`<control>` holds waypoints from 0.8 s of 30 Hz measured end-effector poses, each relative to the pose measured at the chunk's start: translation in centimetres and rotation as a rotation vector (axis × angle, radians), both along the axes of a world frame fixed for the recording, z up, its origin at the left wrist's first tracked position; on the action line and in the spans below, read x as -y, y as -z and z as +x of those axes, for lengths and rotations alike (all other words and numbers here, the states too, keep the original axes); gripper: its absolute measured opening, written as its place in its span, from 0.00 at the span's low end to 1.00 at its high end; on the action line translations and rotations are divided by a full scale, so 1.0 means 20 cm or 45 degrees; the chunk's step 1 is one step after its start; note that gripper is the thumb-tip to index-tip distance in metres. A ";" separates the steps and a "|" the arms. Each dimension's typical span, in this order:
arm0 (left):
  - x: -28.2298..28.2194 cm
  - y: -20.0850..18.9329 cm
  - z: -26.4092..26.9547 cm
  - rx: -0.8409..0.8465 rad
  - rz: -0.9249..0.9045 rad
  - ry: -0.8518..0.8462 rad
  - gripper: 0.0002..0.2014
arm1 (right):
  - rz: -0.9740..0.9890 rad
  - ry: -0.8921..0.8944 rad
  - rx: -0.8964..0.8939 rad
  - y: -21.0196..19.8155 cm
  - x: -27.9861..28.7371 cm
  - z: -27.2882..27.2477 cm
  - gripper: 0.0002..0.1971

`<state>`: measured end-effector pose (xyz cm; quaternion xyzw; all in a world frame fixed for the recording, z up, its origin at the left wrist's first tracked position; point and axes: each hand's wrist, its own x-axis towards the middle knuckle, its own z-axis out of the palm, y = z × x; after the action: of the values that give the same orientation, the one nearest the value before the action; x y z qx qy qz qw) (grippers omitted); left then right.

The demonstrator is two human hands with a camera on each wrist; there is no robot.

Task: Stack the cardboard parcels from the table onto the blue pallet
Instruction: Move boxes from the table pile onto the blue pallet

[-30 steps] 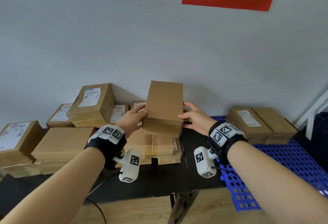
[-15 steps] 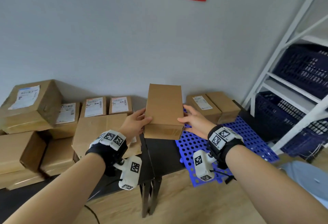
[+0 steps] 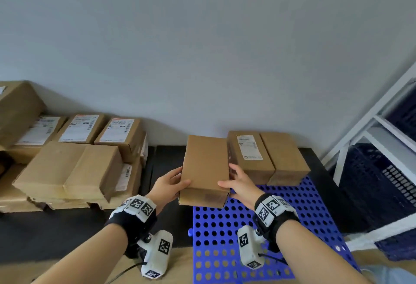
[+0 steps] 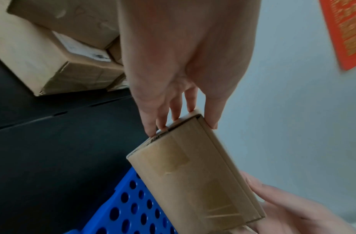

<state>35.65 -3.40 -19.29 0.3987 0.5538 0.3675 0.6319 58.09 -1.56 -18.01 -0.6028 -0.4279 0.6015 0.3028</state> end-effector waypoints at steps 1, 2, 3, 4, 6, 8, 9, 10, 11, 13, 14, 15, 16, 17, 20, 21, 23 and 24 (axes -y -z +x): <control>0.00 0.04 0.03 0.001 -0.022 -0.031 0.29 | -0.019 -0.028 0.014 0.04 -0.03 0.02 0.38; 0.00 0.05 0.03 0.000 -0.032 -0.038 0.29 | -0.016 -0.034 0.025 0.07 -0.03 0.02 0.39; -0.01 0.09 0.05 -0.007 -0.048 -0.063 0.30 | -0.022 -0.060 0.024 0.10 -0.06 0.03 0.40; -0.02 0.11 0.05 -0.016 -0.071 -0.085 0.30 | -0.023 -0.088 0.032 0.13 -0.08 0.03 0.41; -0.05 0.15 0.06 -0.047 -0.099 -0.119 0.32 | -0.026 -0.142 0.069 0.17 -0.13 0.03 0.40; -0.08 0.21 0.06 -0.089 -0.106 -0.137 0.36 | -0.031 -0.170 0.112 0.21 -0.17 0.02 0.39; -0.09 0.23 0.07 -0.108 -0.104 -0.143 0.38 | -0.026 -0.183 0.132 0.24 -0.19 0.01 0.39; -0.10 0.25 0.08 -0.124 -0.106 -0.152 0.40 | -0.018 -0.195 0.154 0.25 -0.22 0.01 0.39; -0.11 0.26 0.08 -0.139 -0.107 -0.160 0.42 | -0.014 -0.209 0.174 0.27 -0.24 0.00 0.39; -0.13 0.29 0.09 -0.159 -0.112 -0.162 0.44 | -0.022 -0.233 0.217 0.28 -0.26 -0.03 0.40; -0.15 0.30 0.10 -0.160 -0.110 -0.164 0.45 | -0.013 -0.243 0.248 0.28 -0.27 -0.03 0.40; -0.16 0.31 0.10 -0.163 -0.103 -0.166 0.45 | 0.002 -0.255 0.283 0.28 -0.27 -0.04 0.39; -0.17 0.32 0.10 -0.171 -0.094 -0.165 0.45 | 0.020 -0.268 0.318 0.28 -0.28 -0.04 0.39; -0.18 0.32 0.10 -0.185 -0.091 -0.161 0.45 | 0.031 -0.286 0.352 0.28 -0.29 -0.05 0.39; -0.20 0.33 0.10 -0.216 -0.086 -0.133 0.44 | 0.073 -0.328 0.467 0.26 -0.30 -0.06 0.41; -0.21 0.33 0.10 -0.227 -0.082 -0.117 0.44 | 0.101 -0.337 0.521 0.25 -0.29 -0.07 0.42; -0.21 0.32 0.11 -0.243 -0.075 -0.083 0.44 | 0.188 -0.392 0.638 0.22 -0.29 -0.07 0.42; -0.21 0.32 0.11 -0.246 -0.076 -0.067 0.44 | 0.247 -0.439 0.701 0.20 -0.30 -0.07 0.41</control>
<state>37.80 0.86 -25.68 0.3988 0.6332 0.3270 0.5771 56.79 4.34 -21.95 -0.6296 -0.6445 0.4152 0.1256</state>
